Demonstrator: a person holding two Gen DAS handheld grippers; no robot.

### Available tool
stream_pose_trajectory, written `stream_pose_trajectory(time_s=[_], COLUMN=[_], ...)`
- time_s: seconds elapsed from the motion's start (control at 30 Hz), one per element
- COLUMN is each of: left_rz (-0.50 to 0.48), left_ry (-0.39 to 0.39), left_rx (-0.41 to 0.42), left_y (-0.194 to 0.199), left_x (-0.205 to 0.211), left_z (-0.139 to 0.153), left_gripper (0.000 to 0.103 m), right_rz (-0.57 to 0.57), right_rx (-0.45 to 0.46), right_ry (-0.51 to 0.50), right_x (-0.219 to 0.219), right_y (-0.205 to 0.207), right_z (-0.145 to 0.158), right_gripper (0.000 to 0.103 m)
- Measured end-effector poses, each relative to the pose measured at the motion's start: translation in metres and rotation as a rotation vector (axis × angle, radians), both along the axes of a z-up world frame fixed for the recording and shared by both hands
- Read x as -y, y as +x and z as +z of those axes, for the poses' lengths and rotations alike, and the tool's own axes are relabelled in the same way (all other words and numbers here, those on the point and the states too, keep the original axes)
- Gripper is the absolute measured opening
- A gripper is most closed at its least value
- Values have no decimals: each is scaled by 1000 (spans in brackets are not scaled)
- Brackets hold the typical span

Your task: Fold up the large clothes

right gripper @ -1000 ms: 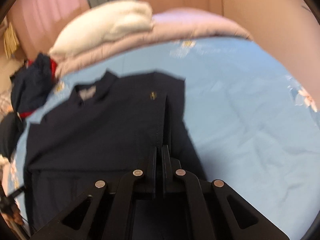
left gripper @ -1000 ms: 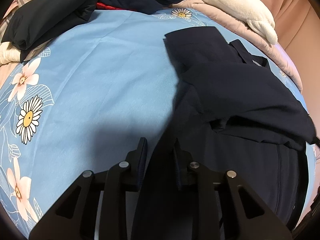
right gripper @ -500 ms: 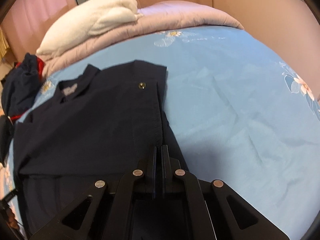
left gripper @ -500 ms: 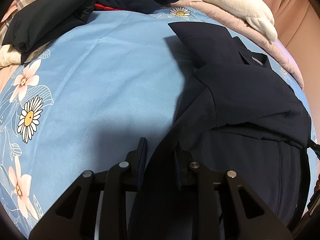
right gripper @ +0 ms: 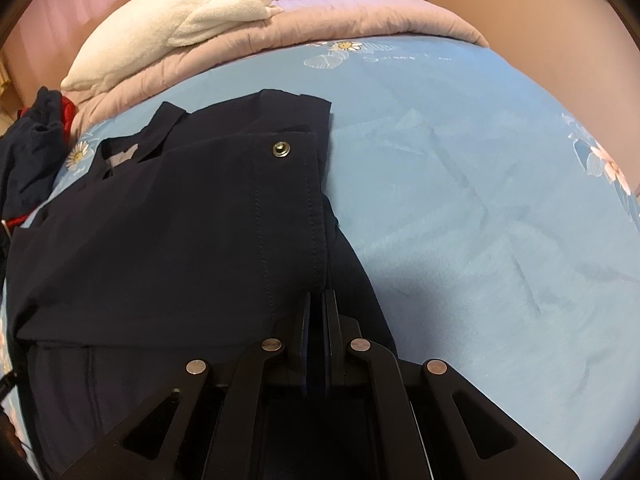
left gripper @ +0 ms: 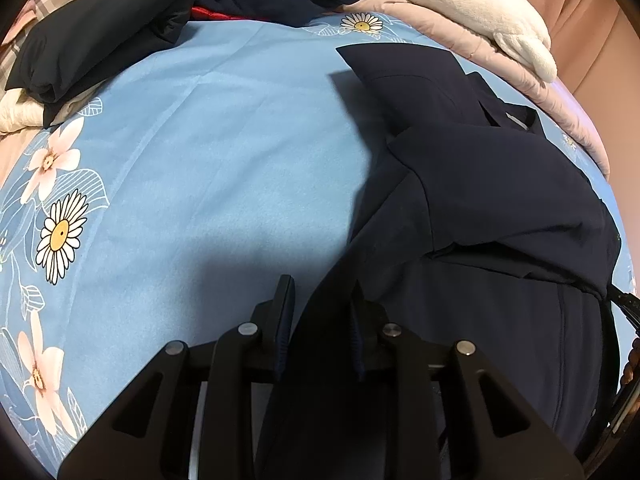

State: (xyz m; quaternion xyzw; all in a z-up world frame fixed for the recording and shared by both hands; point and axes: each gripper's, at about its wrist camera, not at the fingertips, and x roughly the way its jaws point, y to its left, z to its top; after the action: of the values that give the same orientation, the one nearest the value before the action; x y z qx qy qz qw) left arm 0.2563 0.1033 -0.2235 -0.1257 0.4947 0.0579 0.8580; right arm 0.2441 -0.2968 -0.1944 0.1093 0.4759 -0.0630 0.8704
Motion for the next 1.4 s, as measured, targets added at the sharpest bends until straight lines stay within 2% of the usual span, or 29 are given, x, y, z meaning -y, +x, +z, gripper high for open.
stream_pose_trajectory(time_s=[0.23, 1.4], left_rz=[5, 12], left_ry=[-18, -10], left_rx=[-3, -16], left_y=[-2, 1], left_x=[-3, -3], left_z=[0, -4], left_gripper=[27, 30], right_rz=[-8, -18], right_rx=[-10, -13], right_ry=[-1, -6], right_x=[0, 0], right_y=[0, 1], right_z=[-4, -11], right_gripper=[1, 3])
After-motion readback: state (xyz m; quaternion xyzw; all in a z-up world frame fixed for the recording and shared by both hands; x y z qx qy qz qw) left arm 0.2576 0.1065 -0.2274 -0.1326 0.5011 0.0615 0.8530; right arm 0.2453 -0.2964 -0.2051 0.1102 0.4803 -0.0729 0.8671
